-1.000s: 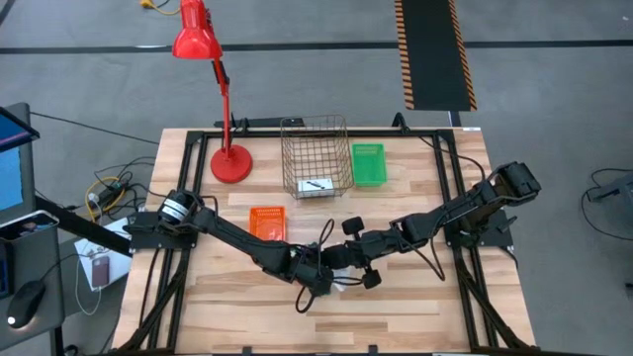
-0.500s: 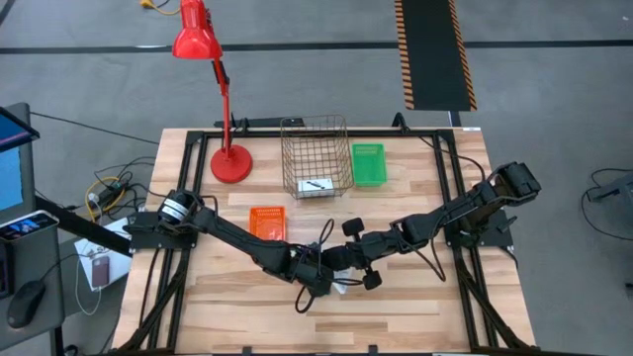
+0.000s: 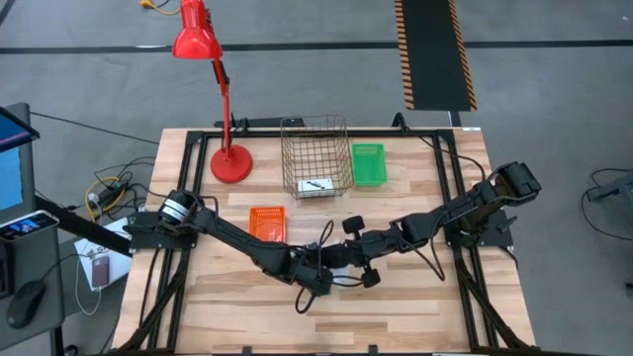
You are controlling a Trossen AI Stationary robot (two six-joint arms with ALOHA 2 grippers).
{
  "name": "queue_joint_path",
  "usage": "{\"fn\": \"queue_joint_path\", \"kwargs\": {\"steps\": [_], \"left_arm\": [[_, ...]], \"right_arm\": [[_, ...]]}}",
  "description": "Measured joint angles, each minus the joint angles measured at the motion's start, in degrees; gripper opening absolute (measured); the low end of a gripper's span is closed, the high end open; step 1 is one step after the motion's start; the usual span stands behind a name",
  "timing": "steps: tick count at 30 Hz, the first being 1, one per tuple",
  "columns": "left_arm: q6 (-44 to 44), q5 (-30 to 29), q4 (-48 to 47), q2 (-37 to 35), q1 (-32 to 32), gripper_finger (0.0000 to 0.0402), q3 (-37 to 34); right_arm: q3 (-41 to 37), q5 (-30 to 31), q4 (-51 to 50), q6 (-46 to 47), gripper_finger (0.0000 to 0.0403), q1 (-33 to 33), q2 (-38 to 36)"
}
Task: Pick and place items into bin
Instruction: Put the card reader box into the wire basket
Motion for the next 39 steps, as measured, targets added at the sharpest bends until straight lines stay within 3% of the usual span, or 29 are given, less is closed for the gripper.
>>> {"fn": "queue_joint_path", "kwargs": {"steps": [5, 13, 23, 27, 39], "left_arm": [[0.0, -3.7, -3.3, 0.0, 0.2, 0.0028, 0.0], [-1.5, -7.1, -5.5, -2.0, 0.4, 0.0028, -0.1], [-4.5, -12.5, -5.3, -11.0, 2.6, 0.0028, 0.0], [-5.3, -16.3, -4.9, -15.4, 5.5, 0.0028, 0.0], [-10.9, -15.8, -3.6, -21.3, 23.2, 0.0028, 0.0]], "right_arm": [[0.2, 0.3, -2.7, 0.8, 0.0, 0.4, -1.9], [0.3, 1.1, -11.7, 1.0, 0.0, 1.4, -11.3], [0.2, 8.3, -23.0, 3.3, 0.0, 1.5, -25.2], [0.1, 11.7, -23.9, 3.3, 0.0, 1.4, -28.6], [0.0, 14.2, -27.9, 4.3, 0.0, -0.5, -30.9]]}}
